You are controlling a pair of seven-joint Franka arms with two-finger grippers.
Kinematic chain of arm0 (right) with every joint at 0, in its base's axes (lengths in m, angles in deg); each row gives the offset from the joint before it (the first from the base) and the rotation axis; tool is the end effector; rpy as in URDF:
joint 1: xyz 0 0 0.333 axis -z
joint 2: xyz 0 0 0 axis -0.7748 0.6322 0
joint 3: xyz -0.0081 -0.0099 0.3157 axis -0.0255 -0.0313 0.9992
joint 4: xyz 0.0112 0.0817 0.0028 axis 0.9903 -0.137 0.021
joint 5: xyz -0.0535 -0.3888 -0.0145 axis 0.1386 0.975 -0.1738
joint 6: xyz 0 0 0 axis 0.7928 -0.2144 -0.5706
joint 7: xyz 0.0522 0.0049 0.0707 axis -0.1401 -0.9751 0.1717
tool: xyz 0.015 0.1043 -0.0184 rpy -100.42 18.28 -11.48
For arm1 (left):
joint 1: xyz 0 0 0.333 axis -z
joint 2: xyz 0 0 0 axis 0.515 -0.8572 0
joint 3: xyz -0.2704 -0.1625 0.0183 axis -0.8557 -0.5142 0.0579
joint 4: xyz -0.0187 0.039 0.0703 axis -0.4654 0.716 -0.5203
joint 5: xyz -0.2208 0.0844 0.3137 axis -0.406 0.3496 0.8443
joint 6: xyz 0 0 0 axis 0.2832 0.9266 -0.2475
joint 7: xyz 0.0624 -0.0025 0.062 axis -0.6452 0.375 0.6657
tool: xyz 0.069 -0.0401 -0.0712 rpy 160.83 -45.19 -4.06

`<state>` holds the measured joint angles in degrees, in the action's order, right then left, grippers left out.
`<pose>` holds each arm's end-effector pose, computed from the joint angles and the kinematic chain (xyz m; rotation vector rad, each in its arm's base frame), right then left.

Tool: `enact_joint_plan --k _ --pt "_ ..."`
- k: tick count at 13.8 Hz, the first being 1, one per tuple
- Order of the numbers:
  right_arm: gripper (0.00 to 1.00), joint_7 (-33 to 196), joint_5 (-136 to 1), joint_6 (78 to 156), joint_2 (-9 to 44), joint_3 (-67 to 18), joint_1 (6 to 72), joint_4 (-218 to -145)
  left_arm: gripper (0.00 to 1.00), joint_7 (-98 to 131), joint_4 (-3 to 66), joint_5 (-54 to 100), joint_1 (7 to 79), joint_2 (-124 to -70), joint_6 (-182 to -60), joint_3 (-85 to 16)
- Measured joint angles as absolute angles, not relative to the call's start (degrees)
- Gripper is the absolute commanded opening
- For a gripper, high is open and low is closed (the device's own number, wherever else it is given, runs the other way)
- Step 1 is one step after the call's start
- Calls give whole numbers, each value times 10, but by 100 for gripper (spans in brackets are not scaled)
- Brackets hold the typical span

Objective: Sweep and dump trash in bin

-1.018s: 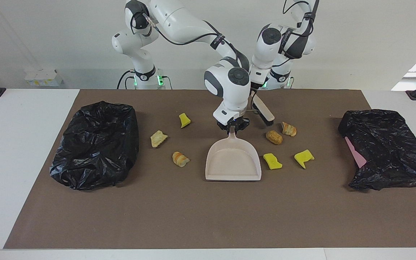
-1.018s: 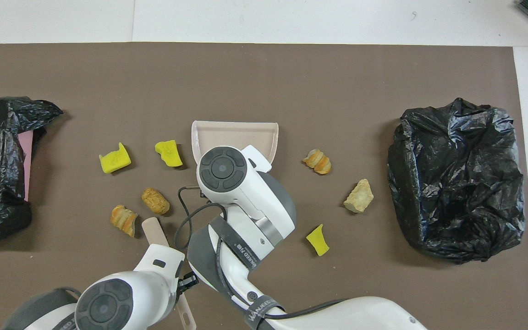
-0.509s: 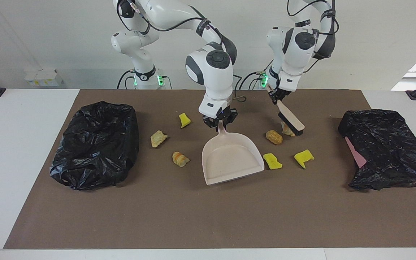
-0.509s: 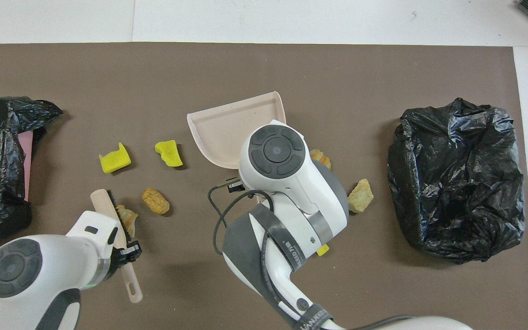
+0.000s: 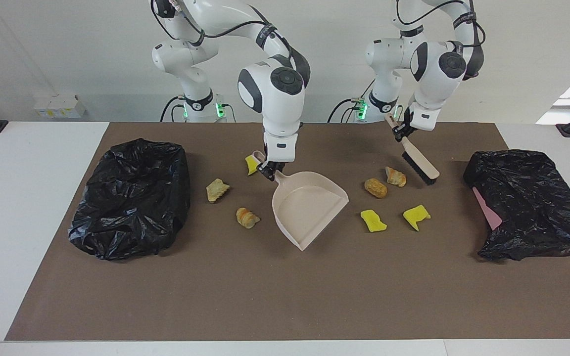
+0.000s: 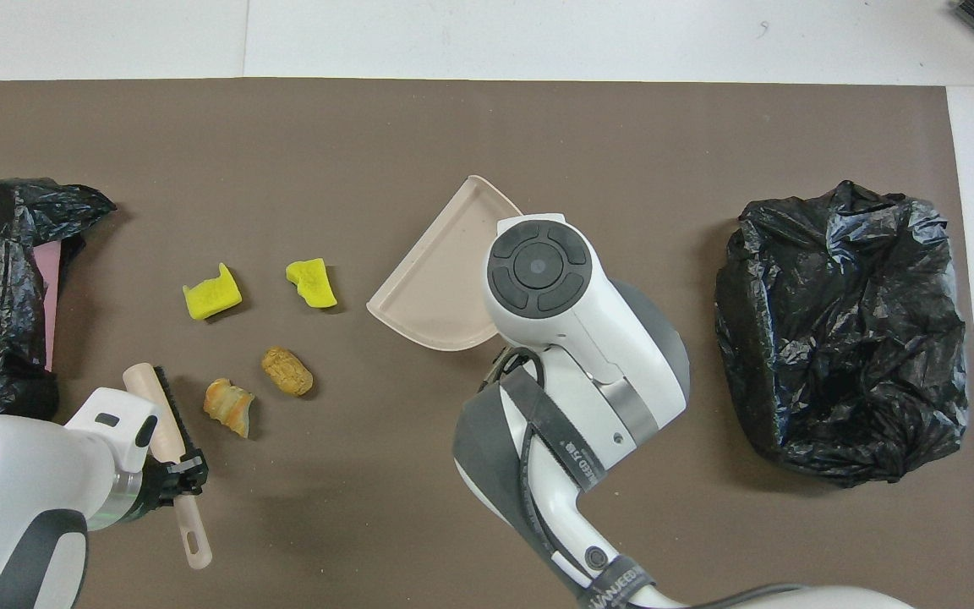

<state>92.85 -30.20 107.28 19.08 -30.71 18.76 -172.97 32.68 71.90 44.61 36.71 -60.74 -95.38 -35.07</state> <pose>0.5413 0.3365 0.4334 2.6937 1.3870 -0.0951 0.3628 -0.0637 0.3886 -3.0247 -0.6552 0.2946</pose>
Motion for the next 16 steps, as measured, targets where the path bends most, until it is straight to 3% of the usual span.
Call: enact_joint_plan --k 8,16 --pt "0 1231 -295 1076 209 -308 233 -1703 0 410 710 396 450 -703 -1065 -356" --pt "0 1279 -297 1162 286 -298 206 -1718 0 371 580 400 467 -804 -1030 -348"
